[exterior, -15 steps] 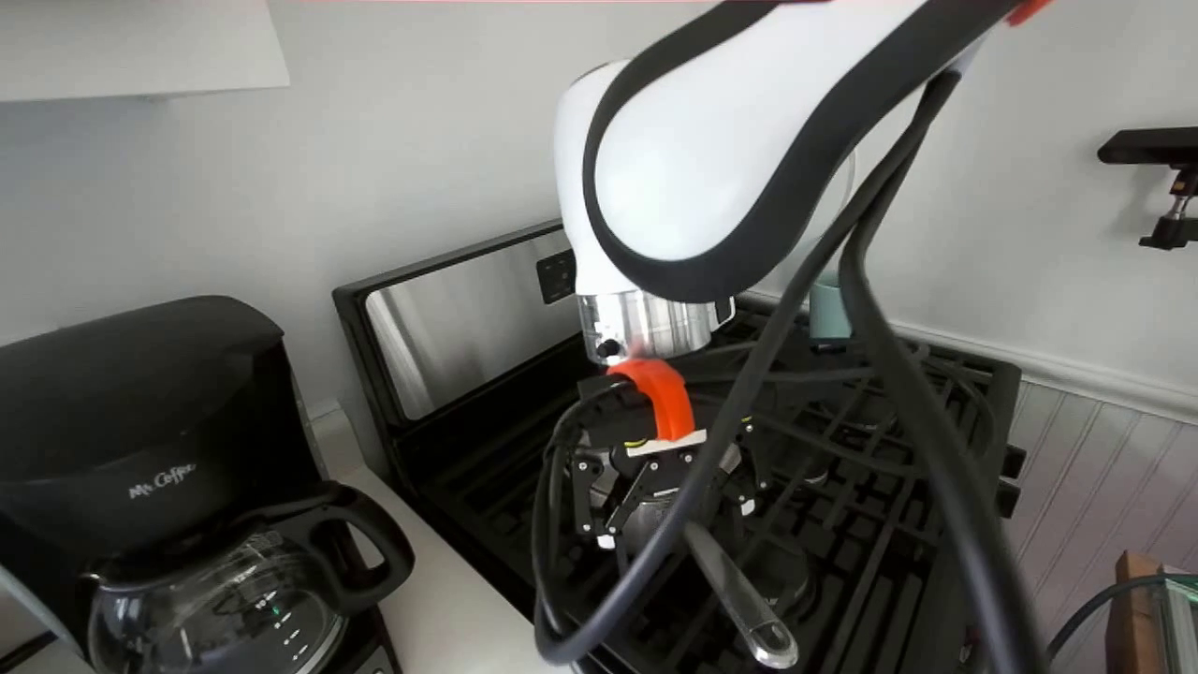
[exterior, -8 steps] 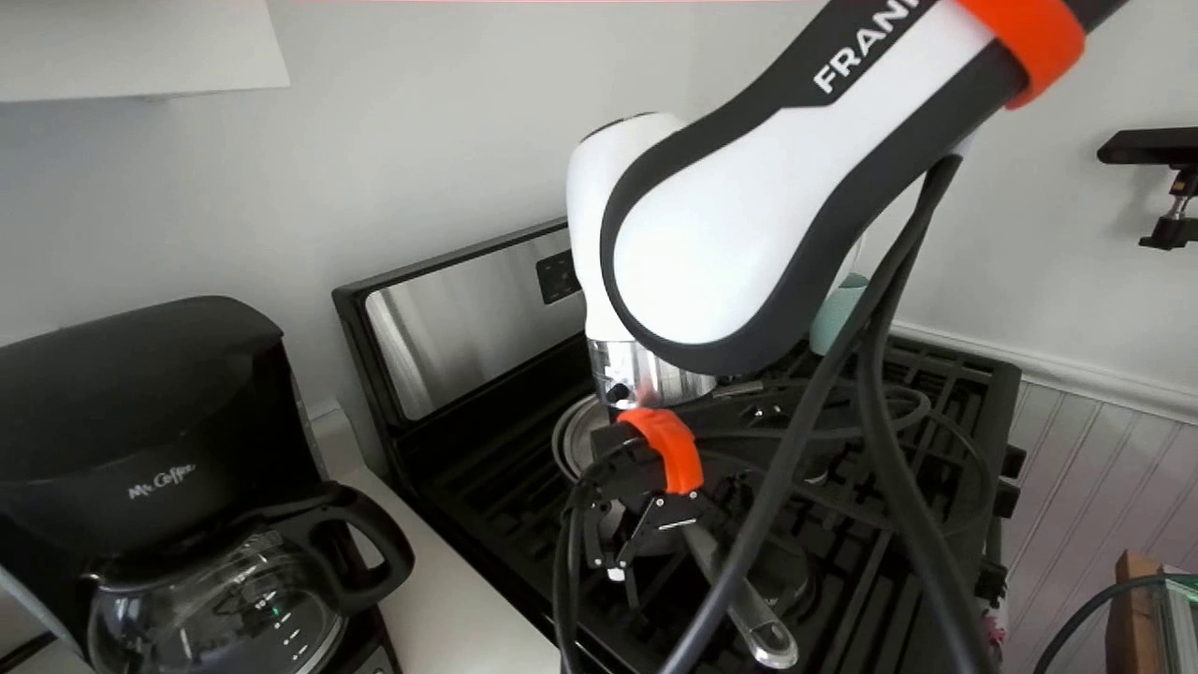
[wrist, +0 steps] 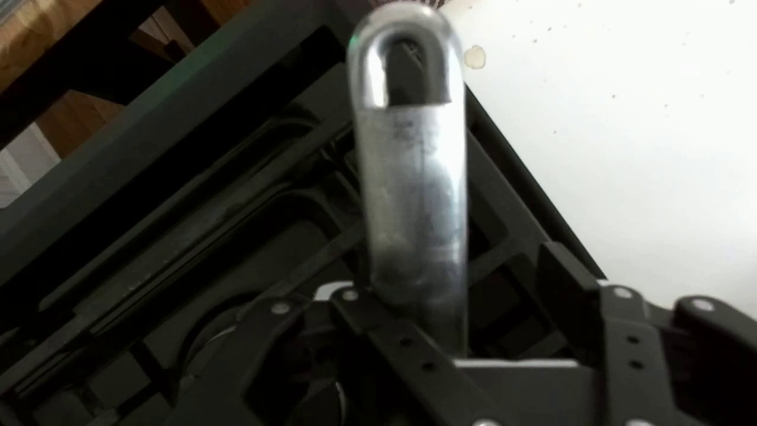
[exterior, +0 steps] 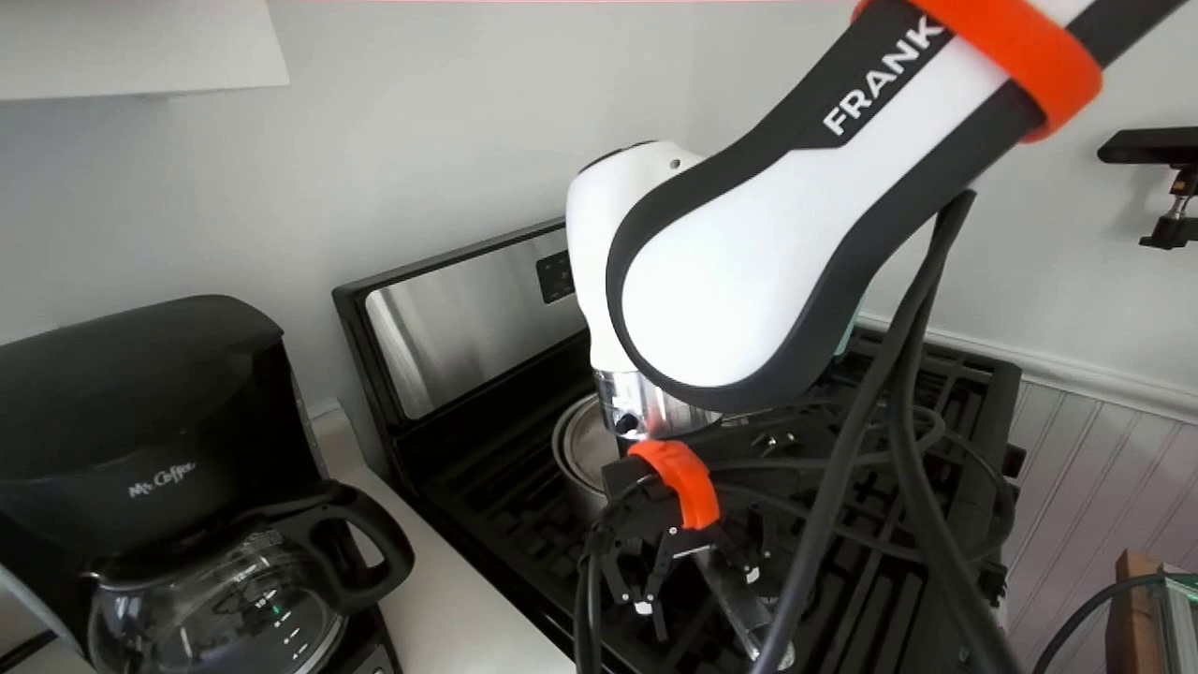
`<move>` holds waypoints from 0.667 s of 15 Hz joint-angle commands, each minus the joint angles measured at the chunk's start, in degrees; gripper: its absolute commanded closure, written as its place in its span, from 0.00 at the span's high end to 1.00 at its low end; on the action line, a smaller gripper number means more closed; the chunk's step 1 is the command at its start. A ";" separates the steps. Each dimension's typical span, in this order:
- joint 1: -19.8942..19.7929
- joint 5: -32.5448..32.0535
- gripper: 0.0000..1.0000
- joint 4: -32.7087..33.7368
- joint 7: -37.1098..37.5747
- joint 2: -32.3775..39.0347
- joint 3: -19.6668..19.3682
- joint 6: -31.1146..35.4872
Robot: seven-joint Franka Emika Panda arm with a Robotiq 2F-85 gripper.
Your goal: Move the pot to the right
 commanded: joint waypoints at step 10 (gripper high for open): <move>3.99 -22.37 0.01 -0.05 20.67 -2.45 -0.04 -1.87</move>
